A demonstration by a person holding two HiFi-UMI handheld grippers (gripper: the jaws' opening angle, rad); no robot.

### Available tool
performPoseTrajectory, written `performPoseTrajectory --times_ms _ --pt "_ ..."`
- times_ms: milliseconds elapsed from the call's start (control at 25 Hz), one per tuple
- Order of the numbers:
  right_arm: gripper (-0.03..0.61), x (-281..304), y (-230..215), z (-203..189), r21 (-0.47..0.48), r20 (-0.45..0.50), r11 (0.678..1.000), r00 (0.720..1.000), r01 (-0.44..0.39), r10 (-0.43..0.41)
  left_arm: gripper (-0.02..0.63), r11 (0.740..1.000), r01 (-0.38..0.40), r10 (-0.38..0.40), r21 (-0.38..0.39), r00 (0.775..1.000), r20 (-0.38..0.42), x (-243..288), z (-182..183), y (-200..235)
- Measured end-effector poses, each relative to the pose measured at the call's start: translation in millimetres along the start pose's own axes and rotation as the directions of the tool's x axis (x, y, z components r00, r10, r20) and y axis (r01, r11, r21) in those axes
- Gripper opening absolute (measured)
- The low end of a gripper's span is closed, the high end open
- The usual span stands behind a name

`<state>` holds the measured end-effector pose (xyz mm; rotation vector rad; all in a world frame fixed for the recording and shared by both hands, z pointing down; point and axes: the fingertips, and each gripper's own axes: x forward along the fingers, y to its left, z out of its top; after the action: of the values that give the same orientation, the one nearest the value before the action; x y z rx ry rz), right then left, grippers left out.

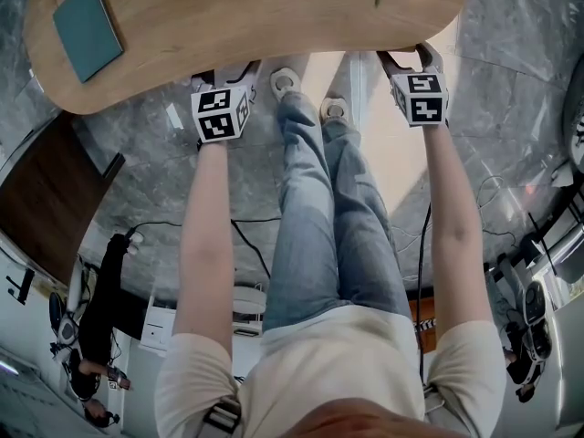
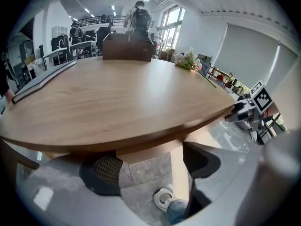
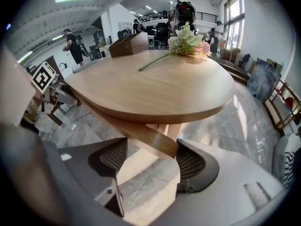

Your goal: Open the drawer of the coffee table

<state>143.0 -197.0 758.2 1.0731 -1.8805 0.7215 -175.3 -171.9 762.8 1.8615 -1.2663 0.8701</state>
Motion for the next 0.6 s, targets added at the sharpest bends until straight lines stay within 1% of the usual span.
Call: performPoseTrajectory --times_ms 200,600 --pt "0.327 0.0 -1.7 -0.4 0.009 -0.017 1.000 1.000 0.013 -0.012 0.399 1.000 0.000 0.000 -0.008 1.000 -0.007 1.3 0.0 -2.0" --pt "0.325 -1.4 0.4 -5.0 0.026 -0.044 1.000 0.999 0.013 -0.011 0.397 1.000 -0.004 0.004 -0.011 1.000 -0.024 -1.1 -3.6 -2.6"
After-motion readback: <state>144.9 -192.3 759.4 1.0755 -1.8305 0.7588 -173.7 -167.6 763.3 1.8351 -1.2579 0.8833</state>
